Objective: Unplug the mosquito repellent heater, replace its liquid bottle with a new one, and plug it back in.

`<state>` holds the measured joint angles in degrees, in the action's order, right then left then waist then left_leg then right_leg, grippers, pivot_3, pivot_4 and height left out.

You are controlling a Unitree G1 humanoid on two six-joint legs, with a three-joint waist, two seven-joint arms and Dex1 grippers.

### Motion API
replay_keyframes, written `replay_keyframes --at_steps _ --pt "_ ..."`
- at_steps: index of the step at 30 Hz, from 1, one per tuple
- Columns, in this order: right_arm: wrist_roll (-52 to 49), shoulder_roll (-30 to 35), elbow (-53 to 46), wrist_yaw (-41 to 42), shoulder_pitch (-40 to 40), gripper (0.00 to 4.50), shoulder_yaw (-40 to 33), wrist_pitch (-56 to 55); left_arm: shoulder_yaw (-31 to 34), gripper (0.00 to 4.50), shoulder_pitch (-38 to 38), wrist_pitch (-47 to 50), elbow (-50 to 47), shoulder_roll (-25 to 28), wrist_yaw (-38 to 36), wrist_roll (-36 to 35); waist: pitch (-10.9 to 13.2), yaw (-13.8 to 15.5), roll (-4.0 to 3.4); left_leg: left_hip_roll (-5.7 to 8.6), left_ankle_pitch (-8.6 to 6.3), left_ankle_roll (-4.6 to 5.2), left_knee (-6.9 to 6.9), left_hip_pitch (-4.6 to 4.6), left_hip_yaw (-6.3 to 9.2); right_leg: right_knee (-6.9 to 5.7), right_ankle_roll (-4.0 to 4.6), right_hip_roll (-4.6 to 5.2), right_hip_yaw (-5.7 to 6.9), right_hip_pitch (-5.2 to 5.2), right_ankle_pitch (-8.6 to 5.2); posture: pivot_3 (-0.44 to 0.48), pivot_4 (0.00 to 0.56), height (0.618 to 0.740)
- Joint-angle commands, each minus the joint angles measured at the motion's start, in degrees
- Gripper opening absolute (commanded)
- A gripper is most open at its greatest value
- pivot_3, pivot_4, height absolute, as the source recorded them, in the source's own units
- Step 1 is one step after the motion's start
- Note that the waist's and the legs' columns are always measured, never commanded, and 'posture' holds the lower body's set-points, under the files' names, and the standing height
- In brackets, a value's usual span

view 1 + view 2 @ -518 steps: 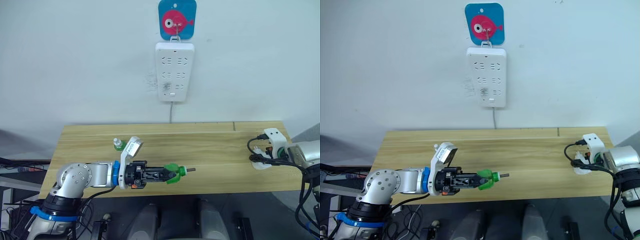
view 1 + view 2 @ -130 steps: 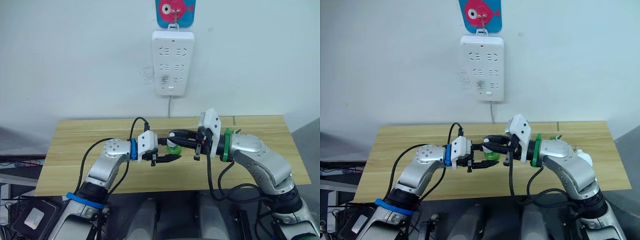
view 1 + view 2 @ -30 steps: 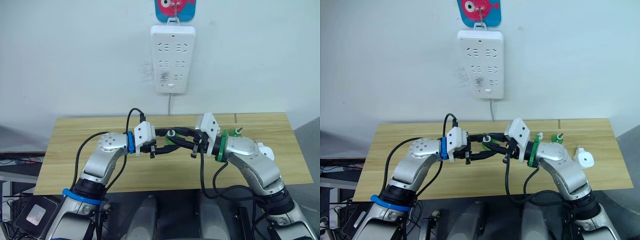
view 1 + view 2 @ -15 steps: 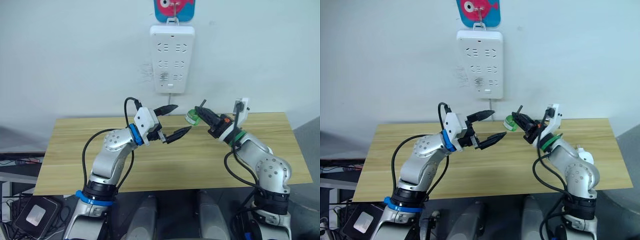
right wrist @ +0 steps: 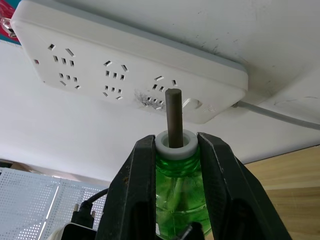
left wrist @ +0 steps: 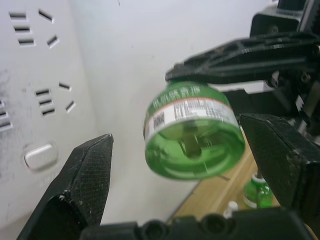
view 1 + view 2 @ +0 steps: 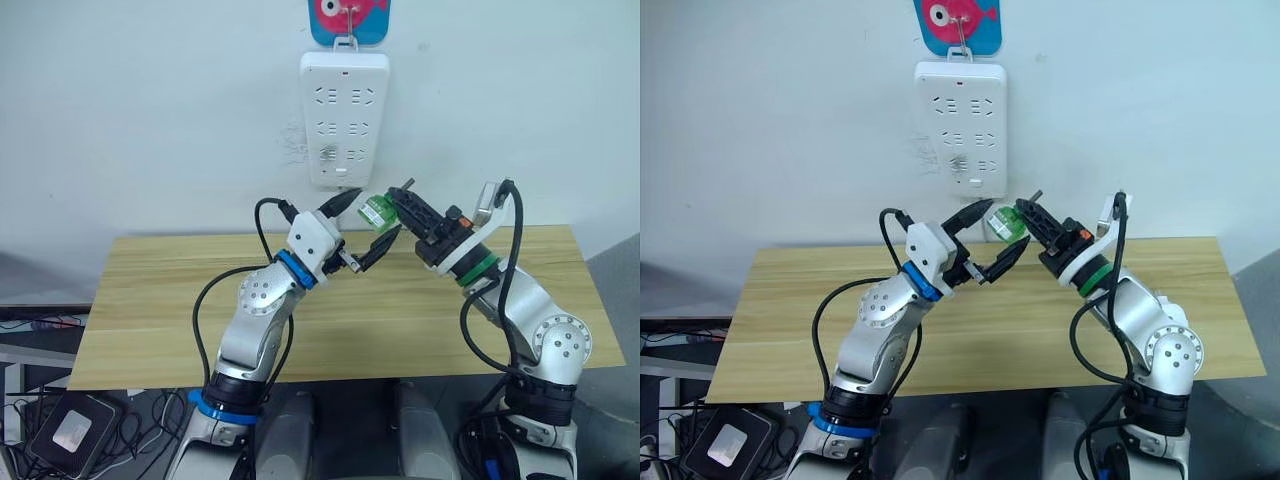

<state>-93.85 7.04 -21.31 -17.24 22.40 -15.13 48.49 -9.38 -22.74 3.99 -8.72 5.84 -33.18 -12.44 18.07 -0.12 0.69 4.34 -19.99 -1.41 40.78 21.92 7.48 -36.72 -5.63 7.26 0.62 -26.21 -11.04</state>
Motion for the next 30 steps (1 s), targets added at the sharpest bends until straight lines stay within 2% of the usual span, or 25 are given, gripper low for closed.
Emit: replay_keyframes --at_steps 1,3,6,11,18,23,27,28,30 --pt "-2.4 1.3 -2.6 0.2 -0.3 0.85 1.4 -2.1 -1.0 4.50 0.0 -2.1 -0.9 -0.8 0.6 0.5 0.0 0.0 0.00 0.00 0.00 0.00 0.00 -0.01 -0.01 -0.01 0.00 0.00 -0.01 0.00 0.00 0.079 0.269 0.740" --pt "-2.8 2.3 -2.5 0.3 -0.4 0.85 2.1 -2.7 -1.0 4.50 0.1 -2.3 -0.8 -1.1 1.1 0.4 0.0 0.0 0.00 -0.01 0.00 0.00 0.01 -0.01 -0.01 -0.02 0.00 0.00 -0.01 0.00 0.00 0.079 0.269 0.740" --pt "-3.7 3.4 -2.3 0.4 -0.5 0.85 2.7 -3.7 -0.8 3.90 0.3 -2.2 -0.8 -1.5 1.7 0.2 0.0 0.0 0.01 0.00 0.00 0.00 0.02 -0.01 -0.02 -0.03 0.00 0.00 -0.02 0.00 0.00 0.079 0.269 0.740" --pt "-4.7 5.1 -2.3 0.7 -0.9 0.85 3.6 -5.1 -0.9 2.33 0.4 -2.5 -0.4 -1.6 2.1 0.1 0.0 0.0 0.01 0.00 0.00 0.00 0.02 -0.01 -0.02 -0.03 0.00 0.00 -0.01 0.00 0.00 0.077 0.274 0.740" --pt "-4.2 6.0 -2.4 1.0 -0.5 0.85 5.3 -6.7 -1.2 2.24 0.3 -2.9 0.3 -1.4 2.0 0.3 0.0 0.1 0.01 0.00 0.00 0.00 0.02 -0.01 -0.02 -0.03 0.00 -0.01 -0.01 0.00 0.00 0.072 0.271 0.740" --pt "-3.5 8.5 -3.0 2.0 -0.9 2.64 6.5 -5.8 -1.2 2.24 -0.4 -2.8 1.2 -1.4 2.2 0.3 0.0 0.0 0.01 -0.01 0.00 0.00 0.02 -0.01 -0.03 -0.03 0.00 -0.01 -0.01 0.00 0.00 0.069 0.268 0.740" --pt "-5.1 14.2 -3.3 4.3 -2.2 4.10 6.5 -3.1 -0.7 2.24 -1.1 -2.4 1.9 -1.0 1.4 -0.8 0.0 0.2 0.02 0.01 0.00 0.00 0.03 0.00 -0.07 -0.01 0.00 -0.01 0.00 0.01 0.00 0.068 0.266 0.740" --pt "-6.1 18.4 -3.4 6.6 -3.7 4.47 5.3 -0.6 -0.3 2.24 -1.3 -2.3 1.9 -0.6 0.8 -1.3 0.0 0.2 0.02 0.01 0.00 0.00 0.03 0.00 -0.09 -0.01 0.00 -0.01 0.00 0.01 0.00 0.068 0.266 0.740" --pt "-6.7 25.9 -3.2 11.0 -6.5 4.47 3.1 3.4 0.3 2.24 -1.7 -2.2 2.2 0.1 -0.3 -2.2 -0.1 0.7 -0.01 0.05 0.00 0.01 0.03 0.03 -0.16 -0.01 0.00 0.02 0.02 0.02 0.00 0.070 0.266 0.740"
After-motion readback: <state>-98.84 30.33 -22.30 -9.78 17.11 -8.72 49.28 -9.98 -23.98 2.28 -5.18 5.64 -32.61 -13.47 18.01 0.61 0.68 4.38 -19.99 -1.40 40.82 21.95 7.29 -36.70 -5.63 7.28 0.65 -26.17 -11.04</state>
